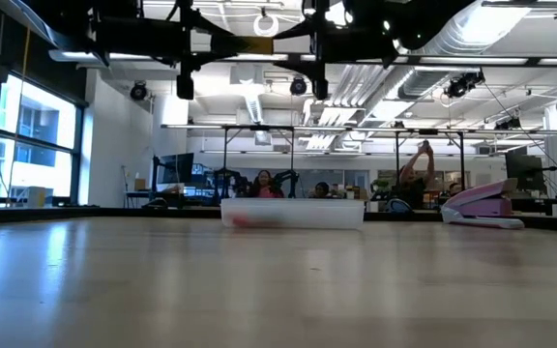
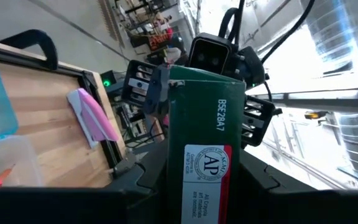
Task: Pack school essentials
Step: Put the yellow crayon box into the supply box
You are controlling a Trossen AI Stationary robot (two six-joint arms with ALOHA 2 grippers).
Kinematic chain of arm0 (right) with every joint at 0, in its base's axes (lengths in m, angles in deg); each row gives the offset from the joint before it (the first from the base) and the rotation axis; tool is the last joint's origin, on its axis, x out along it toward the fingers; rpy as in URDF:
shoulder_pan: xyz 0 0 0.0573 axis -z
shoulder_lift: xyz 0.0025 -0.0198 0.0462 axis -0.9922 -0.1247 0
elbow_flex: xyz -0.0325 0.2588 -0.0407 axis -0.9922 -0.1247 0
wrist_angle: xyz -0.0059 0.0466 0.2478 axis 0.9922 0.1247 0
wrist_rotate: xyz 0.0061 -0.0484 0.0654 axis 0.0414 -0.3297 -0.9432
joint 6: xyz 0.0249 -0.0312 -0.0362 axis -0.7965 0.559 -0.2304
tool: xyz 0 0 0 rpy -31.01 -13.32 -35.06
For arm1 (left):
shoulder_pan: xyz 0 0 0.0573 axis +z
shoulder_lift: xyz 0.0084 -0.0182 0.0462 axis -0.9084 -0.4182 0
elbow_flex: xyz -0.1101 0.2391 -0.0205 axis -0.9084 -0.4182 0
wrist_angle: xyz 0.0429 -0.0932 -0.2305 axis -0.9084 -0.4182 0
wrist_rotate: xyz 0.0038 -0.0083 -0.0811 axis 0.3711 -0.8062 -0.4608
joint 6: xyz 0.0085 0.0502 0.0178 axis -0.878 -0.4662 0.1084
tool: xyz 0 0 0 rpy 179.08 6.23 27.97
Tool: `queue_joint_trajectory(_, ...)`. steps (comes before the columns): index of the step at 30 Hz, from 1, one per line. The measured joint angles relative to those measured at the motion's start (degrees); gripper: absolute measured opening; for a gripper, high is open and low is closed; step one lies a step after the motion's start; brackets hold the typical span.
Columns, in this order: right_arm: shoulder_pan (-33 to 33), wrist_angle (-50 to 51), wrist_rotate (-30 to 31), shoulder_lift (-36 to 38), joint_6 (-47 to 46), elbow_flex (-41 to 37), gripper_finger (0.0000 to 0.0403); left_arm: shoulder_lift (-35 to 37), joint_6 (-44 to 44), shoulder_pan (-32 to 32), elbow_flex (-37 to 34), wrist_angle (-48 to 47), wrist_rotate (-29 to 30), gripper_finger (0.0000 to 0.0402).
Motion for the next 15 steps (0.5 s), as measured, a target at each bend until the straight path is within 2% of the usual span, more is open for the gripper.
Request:
queue_joint_trajectory(11, -1.85, -1.48, 2.01, 0.04, -1.67, 0.00, 0.0197, 0.02, -0.89, 0.00, 0.00, 0.19, -0.34, 0.0108)
queue_joint_trajectory(15, -1.15, 0.58, -0.35, 0.25, -2.62, 0.00, 0.0197, -0.09, -0.96, -0.05, 0.00, -0.07, -0.73, 0.0108)
